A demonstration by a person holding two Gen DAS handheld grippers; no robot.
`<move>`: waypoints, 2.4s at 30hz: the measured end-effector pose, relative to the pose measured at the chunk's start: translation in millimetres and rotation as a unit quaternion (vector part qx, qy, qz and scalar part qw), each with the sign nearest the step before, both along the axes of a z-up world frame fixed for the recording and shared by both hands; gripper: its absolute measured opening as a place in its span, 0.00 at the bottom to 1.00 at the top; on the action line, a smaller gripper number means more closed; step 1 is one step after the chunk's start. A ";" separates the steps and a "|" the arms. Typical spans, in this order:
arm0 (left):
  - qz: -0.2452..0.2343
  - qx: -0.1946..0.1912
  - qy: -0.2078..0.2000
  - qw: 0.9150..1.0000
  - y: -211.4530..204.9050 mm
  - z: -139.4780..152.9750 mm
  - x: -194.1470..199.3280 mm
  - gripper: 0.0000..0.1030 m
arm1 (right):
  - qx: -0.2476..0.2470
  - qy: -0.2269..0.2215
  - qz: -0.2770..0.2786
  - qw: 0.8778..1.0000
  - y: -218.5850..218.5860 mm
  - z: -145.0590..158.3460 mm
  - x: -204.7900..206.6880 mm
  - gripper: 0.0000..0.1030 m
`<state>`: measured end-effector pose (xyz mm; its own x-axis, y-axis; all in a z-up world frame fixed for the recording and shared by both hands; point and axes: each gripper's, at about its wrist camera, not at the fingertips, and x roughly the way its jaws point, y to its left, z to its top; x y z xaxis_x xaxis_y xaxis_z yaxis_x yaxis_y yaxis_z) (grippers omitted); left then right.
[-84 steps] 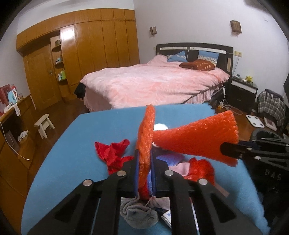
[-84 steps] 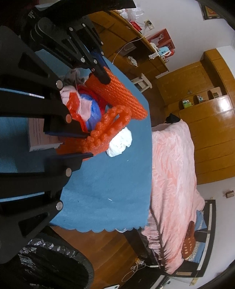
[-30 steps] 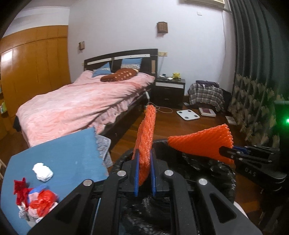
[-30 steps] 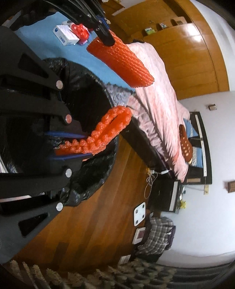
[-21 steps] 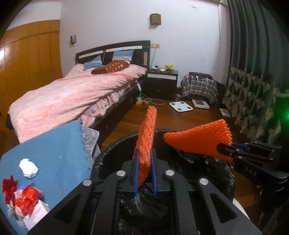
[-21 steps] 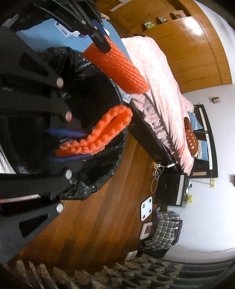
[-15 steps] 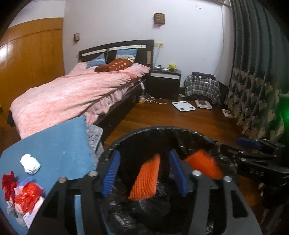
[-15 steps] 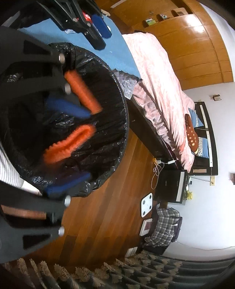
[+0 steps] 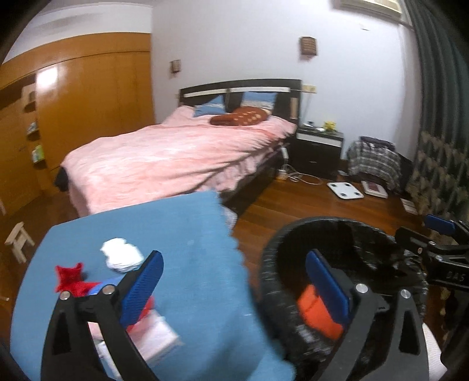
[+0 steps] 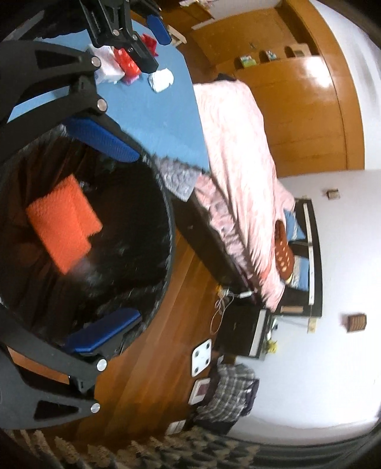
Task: Collect trash
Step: 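Move the right tool back to the table and grasp the red plastic bag, then grasp the grey sock with the left tool while the right tool holds the red bag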
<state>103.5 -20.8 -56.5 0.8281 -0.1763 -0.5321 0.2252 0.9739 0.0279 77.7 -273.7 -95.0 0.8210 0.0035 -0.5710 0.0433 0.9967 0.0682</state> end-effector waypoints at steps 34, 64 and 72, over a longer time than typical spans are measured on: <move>0.223 0.032 0.007 0.974 218.0 -46.8 -27.1 0.93 | 0.013 0.045 0.218 0.975 252.0 -46.4 67.8 0.95; 0.224 0.027 0.024 0.974 230.1 -62.5 -32.1 0.93 | 0.043 0.096 0.287 0.952 281.4 -68.8 78.1 0.46; 0.215 0.014 0.039 0.976 216.1 -71.5 -33.1 0.93 | 0.039 0.071 0.265 0.961 259.7 -55.2 72.7 0.46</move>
